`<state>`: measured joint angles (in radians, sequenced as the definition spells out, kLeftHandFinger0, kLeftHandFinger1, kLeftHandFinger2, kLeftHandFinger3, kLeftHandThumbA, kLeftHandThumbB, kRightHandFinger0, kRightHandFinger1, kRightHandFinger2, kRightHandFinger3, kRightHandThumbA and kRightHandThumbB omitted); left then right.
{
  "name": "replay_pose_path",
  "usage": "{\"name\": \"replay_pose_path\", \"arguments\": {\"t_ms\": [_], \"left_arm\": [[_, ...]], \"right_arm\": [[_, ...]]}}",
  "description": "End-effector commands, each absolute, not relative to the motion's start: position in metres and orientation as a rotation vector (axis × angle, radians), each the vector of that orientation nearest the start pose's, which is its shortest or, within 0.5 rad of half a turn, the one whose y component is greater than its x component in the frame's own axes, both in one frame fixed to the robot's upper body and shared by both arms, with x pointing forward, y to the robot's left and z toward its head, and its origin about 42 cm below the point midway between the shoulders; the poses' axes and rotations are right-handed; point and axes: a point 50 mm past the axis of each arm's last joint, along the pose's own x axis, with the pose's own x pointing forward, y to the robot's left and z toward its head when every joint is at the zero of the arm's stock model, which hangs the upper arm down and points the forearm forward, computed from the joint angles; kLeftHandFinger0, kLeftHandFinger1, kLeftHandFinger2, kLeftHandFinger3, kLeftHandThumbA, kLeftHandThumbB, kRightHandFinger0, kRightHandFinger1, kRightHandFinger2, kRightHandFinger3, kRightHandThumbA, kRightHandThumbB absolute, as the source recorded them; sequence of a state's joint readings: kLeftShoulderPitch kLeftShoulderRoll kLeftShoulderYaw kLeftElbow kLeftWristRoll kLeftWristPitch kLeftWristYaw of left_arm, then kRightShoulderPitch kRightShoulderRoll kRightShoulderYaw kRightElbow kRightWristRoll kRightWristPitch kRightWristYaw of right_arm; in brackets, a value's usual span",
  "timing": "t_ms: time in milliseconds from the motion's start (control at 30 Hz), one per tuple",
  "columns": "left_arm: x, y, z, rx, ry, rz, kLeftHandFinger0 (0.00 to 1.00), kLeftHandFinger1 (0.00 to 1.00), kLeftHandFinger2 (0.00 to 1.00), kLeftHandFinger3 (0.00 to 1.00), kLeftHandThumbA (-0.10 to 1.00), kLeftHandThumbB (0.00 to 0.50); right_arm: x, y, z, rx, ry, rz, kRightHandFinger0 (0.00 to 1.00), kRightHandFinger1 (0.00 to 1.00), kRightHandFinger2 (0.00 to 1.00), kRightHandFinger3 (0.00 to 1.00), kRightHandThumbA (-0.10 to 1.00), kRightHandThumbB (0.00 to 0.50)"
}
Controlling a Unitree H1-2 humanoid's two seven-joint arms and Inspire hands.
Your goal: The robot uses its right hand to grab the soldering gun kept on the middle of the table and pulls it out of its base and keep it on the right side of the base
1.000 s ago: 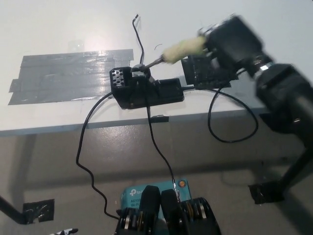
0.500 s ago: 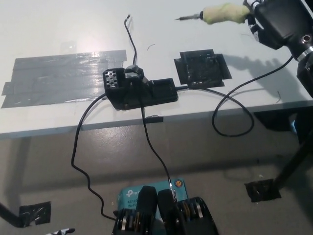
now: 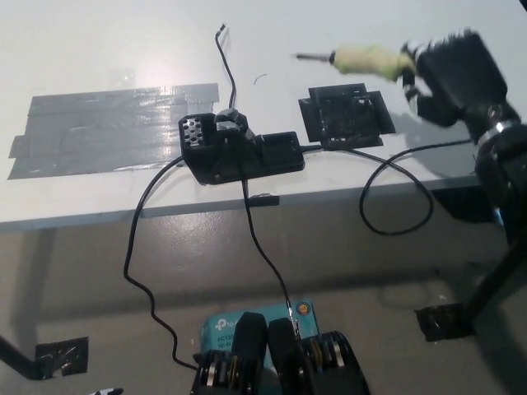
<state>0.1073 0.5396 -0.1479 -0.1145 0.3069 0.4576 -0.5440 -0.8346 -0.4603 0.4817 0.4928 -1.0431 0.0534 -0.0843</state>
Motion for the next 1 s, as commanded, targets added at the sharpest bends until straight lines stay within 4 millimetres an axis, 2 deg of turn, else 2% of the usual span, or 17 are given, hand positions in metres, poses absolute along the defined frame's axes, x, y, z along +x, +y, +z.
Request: {"name": "replay_pose_path", "arguments": {"t_ms": [0,33,67,100,200,267,400,467,500,533,567,600,633,667,733,767,967], "left_arm": [[0.229,0.347,0.091,0.717,0.664,-0.497,1.00,1.00,1.00,1.00,0.60,0.138],[0.229,0.347,0.091,0.714,0.663,-0.495,1.00,1.00,1.00,1.00,0.58,0.130],[0.229,0.346,0.091,0.713,0.659,-0.492,1.00,1.00,1.00,1.00,0.57,0.133],[0.229,0.346,0.091,0.715,0.663,-0.495,1.00,1.00,1.00,1.00,0.57,0.128],[0.229,0.345,0.090,0.713,0.664,-0.494,1.00,1.00,1.00,1.00,0.59,0.135],[0.229,0.345,0.089,0.715,0.667,-0.494,1.00,1.00,1.00,1.00,0.59,0.142],[0.229,0.345,0.089,0.717,0.665,-0.494,1.00,1.00,1.00,1.00,0.59,0.138],[0.229,0.345,0.090,0.719,0.662,-0.495,1.00,1.00,1.00,1.00,0.59,0.134],[0.229,0.345,0.090,0.719,0.661,-0.495,1.00,1.00,1.00,1.00,0.58,0.134],[0.229,0.344,0.091,0.720,0.659,-0.493,1.00,1.00,1.00,1.00,0.59,0.131],[0.229,0.344,0.091,0.723,0.659,-0.494,1.00,1.00,1.00,1.00,0.59,0.130],[0.229,0.345,0.091,0.724,0.661,-0.495,1.00,1.00,1.00,1.00,0.60,0.128],[0.229,0.345,0.090,0.725,0.663,-0.497,1.00,1.00,1.00,1.00,0.59,0.125],[0.229,0.345,0.089,0.717,0.669,-0.499,1.00,1.00,1.00,1.00,0.59,0.132],[0.229,0.345,0.089,0.712,0.668,-0.497,1.00,1.00,1.00,1.00,0.58,0.130],[0.228,0.346,0.088,0.710,0.670,-0.494,1.00,1.00,1.00,1.00,0.58,0.135],[0.226,0.348,0.088,0.710,0.676,-0.491,1.00,1.00,1.00,1.00,0.60,0.142]], "right_arm": [[0.510,-0.238,0.288,-1.698,-0.298,0.009,0.00,0.00,0.08,0.63,-0.01,0.088],[0.509,-0.238,0.280,-1.690,-0.287,0.021,0.00,0.00,0.06,0.62,-0.04,0.138],[0.506,-0.239,0.271,-1.671,-0.292,0.031,0.00,0.00,0.05,0.61,-0.05,0.154],[0.504,-0.238,0.266,-1.671,-0.251,0.050,0.00,0.00,0.05,0.66,-0.06,0.110],[0.499,-0.236,0.250,-1.655,-0.187,0.081,0.00,0.00,0.11,0.60,-0.10,0.102],[0.495,-0.234,0.239,-1.638,-0.161,0.092,0.00,0.00,0.13,0.46,-0.10,0.082],[0.491,-0.233,0.232,-1.612,-0.085,0.133,0.00,0.10,0.30,0.46,-0.10,0.036],[0.492,-0.234,0.233,-1.506,0.026,0.195,0.05,0.19,0.41,0.67,-0.10,0.003],[0.492,-0.234,0.234,-1.499,0.036,0.200,0.06,0.21,0.43,0.72,-0.10,0.000],[0.495,-0.234,0.237,-1.486,0.135,0.257,0.60,0.79,0.91,1.00,0.17,0.108],[0.495,-0.235,0.238,-1.487,0.181,0.282,0.80,0.89,0.92,1.00,0.32,0.067],[0.496,-0.234,0.237,-1.512,0.193,0.299,0.99,1.00,1.00,1.00,0.46,0.072],[0.496,-0.235,0.238,-1.546,0.214,0.320,1.00,1.00,1.00,1.00,0.57,0.114],[0.495,-0.237,0.241,-1.561,0.227,0.322,1.00,1.00,1.00,1.00,0.63,0.204],[0.495,-0.242,0.246,-1.594,0.237,0.330,1.00,1.00,1.00,1.00,0.60,0.406],[0.495,-0.244,0.248,-1.622,0.236,0.336,1.00,1.00,1.00,1.00,0.60,0.482],[0.496,-0.252,0.266,-1.642,0.209,0.302,1.00,1.00,1.00,1.00,0.56,0.500]]}}
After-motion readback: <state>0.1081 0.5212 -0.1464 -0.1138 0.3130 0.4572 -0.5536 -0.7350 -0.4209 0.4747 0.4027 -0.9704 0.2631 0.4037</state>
